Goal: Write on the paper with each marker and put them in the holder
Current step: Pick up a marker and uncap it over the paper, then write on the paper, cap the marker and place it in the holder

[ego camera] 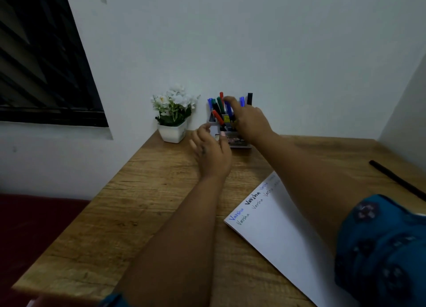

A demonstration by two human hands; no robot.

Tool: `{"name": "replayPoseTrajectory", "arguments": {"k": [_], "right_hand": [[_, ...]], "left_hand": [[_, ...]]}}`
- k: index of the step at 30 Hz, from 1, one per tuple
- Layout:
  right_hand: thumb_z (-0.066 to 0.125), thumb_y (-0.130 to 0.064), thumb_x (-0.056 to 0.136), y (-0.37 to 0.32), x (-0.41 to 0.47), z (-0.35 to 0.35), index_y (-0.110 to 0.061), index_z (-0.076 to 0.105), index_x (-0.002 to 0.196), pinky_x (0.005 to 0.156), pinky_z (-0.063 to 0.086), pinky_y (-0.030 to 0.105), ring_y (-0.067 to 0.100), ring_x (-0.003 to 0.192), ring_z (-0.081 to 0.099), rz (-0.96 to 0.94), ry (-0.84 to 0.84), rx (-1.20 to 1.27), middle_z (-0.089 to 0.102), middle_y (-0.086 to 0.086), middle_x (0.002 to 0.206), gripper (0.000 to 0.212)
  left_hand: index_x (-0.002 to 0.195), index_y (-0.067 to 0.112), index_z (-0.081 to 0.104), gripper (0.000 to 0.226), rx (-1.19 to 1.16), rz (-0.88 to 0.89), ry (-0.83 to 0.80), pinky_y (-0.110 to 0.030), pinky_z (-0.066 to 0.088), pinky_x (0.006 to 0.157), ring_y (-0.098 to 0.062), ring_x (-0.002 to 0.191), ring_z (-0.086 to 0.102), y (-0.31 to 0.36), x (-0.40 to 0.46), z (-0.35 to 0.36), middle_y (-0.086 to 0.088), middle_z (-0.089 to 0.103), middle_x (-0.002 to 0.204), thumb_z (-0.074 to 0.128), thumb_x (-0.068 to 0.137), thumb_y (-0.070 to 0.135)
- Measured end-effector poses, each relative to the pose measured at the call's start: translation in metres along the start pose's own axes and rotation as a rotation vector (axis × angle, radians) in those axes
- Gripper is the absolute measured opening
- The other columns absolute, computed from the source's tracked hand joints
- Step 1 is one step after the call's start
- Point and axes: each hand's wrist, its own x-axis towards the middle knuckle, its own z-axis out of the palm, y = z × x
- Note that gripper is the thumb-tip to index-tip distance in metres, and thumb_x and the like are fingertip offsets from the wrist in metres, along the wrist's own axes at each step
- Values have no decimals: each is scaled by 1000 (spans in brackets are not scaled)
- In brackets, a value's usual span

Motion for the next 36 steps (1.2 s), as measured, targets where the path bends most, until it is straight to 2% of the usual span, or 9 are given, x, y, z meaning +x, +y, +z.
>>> {"name": "replayPoseTrajectory", "arguments": {"k": [5, 8, 11, 14, 17, 24, 28, 31, 36], "right_hand": [[49, -4, 95, 2, -15, -19, -40, 13, 153, 74, 43, 39, 23, 76, 49, 38, 66, 104, 58, 9, 86, 77], [49, -2, 93, 28, -44, -40, -28, 41, 145, 75, 51, 41, 30, 87, 61, 61, 113, 226, 68, 12, 97, 58], [50, -4, 94, 82, -84, -62, -15, 64, 121, 86, 50, 38, 31, 105, 61, 249, -51, 55, 66, 12, 113, 33], [50, -5, 94, 131, -142, -81, -11, 61, 128, 100, 42, 37, 32, 121, 53, 530, -307, -214, 55, 14, 131, 36], [47, -11, 97, 157, -191, -87, -4, 53, 133, 111, 36, 39, 33, 131, 46, 709, -383, -302, 48, 17, 142, 37], [39, -6, 102, 166, -205, -85, 7, 53, 127, 105, 38, 40, 36, 123, 51, 1018, -208, -43, 52, 25, 135, 31], [47, -20, 102, 164, -206, -91, 2, 60, 117, 97, 42, 40, 36, 116, 55, 1059, -131, -18, 57, 22, 128, 30], [46, -15, 100, 156, -203, -95, -10, 61, 97, 82, 45, 39, 29, 93, 57, 1006, -180, 8, 62, 18, 117, 16], [56, -24, 98, 99, -184, -98, -14, 63, 106, 64, 44, 26, 15, 74, 57, 548, -86, 489, 65, 8, 95, 15]], "left_hand": [[121, 7, 45, 38, 46, 47, -97, -48, 45, 90, -30, 114, 39, 13, -2, 3, -13, 44, 125, 55, 91, 28], [122, 9, 47, 40, 94, 171, -208, -45, 43, 91, -31, 116, 39, 33, -14, 7, -12, 45, 127, 55, 90, 32], [112, 12, 53, 28, 106, 323, -324, -39, 40, 88, -24, 109, 41, 55, -35, 9, -7, 48, 118, 55, 92, 32], [101, 13, 55, 24, 103, 314, -547, -37, 37, 88, -22, 109, 38, 70, -54, 13, -3, 48, 111, 48, 96, 35], [97, 13, 54, 22, 22, 229, -735, -38, 36, 93, -21, 111, 36, 82, -70, 14, 4, 44, 103, 46, 98, 34], [89, 21, 53, 13, -93, 216, -779, -39, 35, 99, -23, 115, 38, 81, -75, 13, 13, 46, 96, 54, 95, 32], [90, 19, 56, 13, -87, 185, -774, -39, 38, 98, -24, 116, 39, 74, -70, 13, 6, 52, 104, 58, 92, 32], [97, 17, 58, 13, -67, 215, -775, -34, 41, 92, -21, 112, 43, 71, -68, 16, 5, 55, 106, 58, 92, 30], [116, 13, 57, 30, -270, -95, -769, -31, 48, 79, -11, 86, 58, 75, -64, 16, 2, 61, 101, 61, 92, 29]]}}
